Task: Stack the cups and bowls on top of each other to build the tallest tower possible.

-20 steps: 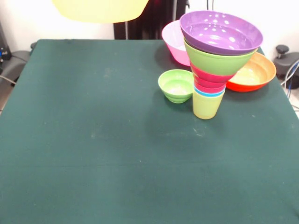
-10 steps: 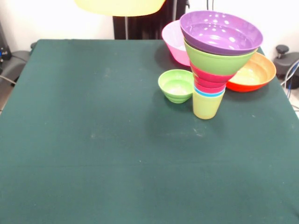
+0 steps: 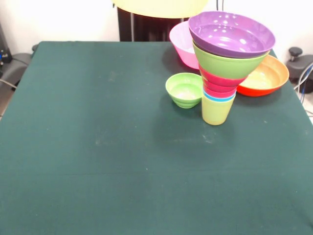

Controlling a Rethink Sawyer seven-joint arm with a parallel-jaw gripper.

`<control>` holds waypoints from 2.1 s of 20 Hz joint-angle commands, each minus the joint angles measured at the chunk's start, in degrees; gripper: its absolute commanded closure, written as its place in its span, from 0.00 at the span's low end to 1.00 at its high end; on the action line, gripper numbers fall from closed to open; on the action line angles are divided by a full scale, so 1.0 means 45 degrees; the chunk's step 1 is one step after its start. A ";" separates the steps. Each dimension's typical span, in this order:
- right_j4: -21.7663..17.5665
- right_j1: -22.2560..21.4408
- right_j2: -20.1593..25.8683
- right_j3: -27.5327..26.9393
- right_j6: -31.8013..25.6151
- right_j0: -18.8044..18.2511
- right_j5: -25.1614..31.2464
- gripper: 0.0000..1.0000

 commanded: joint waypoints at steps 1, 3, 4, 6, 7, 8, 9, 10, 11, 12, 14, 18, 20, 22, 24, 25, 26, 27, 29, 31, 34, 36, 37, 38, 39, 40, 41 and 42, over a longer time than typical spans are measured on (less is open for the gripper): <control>0.0473 -0.0425 -0.1215 0.1430 0.2226 0.1333 -0.0298 1.00; 0.0494 -0.0495 -0.1491 0.1546 0.2374 0.1678 -0.0538 1.00; 0.0522 -0.0523 -0.1574 0.1582 0.2392 0.1778 -0.0602 1.00; 0.0534 -0.0495 -0.1903 0.1546 0.2406 0.2061 -0.0704 1.00; 0.0558 -0.0502 -0.2021 0.1547 0.2408 0.2169 -0.0750 1.00; 0.0571 -0.0508 -0.2110 0.1571 0.2404 0.2253 -0.0819 1.00; 0.0549 -0.0444 -0.2274 0.1536 0.2387 0.2355 -0.0886 1.00; 0.0562 -0.0441 -0.2369 0.1558 0.2379 0.2431 -0.0954 1.00; 0.0547 -0.0399 -0.2505 0.1534 0.2336 0.2491 -0.0992 1.00; 0.0575 -0.0403 -0.2570 0.1548 0.2321 0.2543 -0.1025 1.00; 0.0528 -0.0317 -0.2970 0.1538 0.2415 0.2923 -0.1197 1.00; 0.0462 -0.0203 -0.3751 0.1533 0.2585 0.3695 -0.1575 1.00; 0.0509 -0.0228 -0.4042 0.1595 0.2642 0.3980 -0.1713 1.00; 0.0555 -0.0260 -0.4239 0.1674 0.2644 0.4160 -0.1855 1.00; 0.0605 -0.0298 -0.4391 0.1765 0.2653 0.4323 -0.2021 1.00; 0.0627 -0.0316 -0.4484 0.1803 0.2673 0.4426 -0.2097 1.00; 0.0669 -0.0328 -0.4520 0.1839 0.2663 0.4465 -0.2146 1.00; 0.0718 -0.0364 -0.4597 0.1906 0.2708 0.4561 -0.2233 1.00; 0.0867 -0.0438 -0.4709 0.1972 0.2746 0.4703 -0.2272 1.00; 0.1023 -0.0591 -0.4866 0.2072 0.2819 0.4915 -0.2295 1.00; 0.1225 -0.0720 -0.5085 0.2178 0.2827 0.5159 -0.2386 1.00; 0.1350 -0.0797 -0.5160 0.2267 0.2771 0.5250 -0.2441 1.00; 0.1389 -0.0829 -0.5196 0.2338 0.2772 0.5316 -0.2514 1.00; 0.1440 -0.0851 -0.5187 0.2380 0.2728 0.5306 -0.2542 1.00; 0.1498 -0.0928 -0.5148 0.2467 0.2740 0.5310 -0.2570 1.00; 0.1559 -0.1007 -0.5112 0.2555 0.2767 0.5326 -0.2590 1.00; 0.1621 -0.1087 -0.5076 0.2643 0.2793 0.5343 -0.2610 1.00; 0.1673 -0.1131 -0.5079 0.2691 0.2791 0.5358 -0.2628 1.00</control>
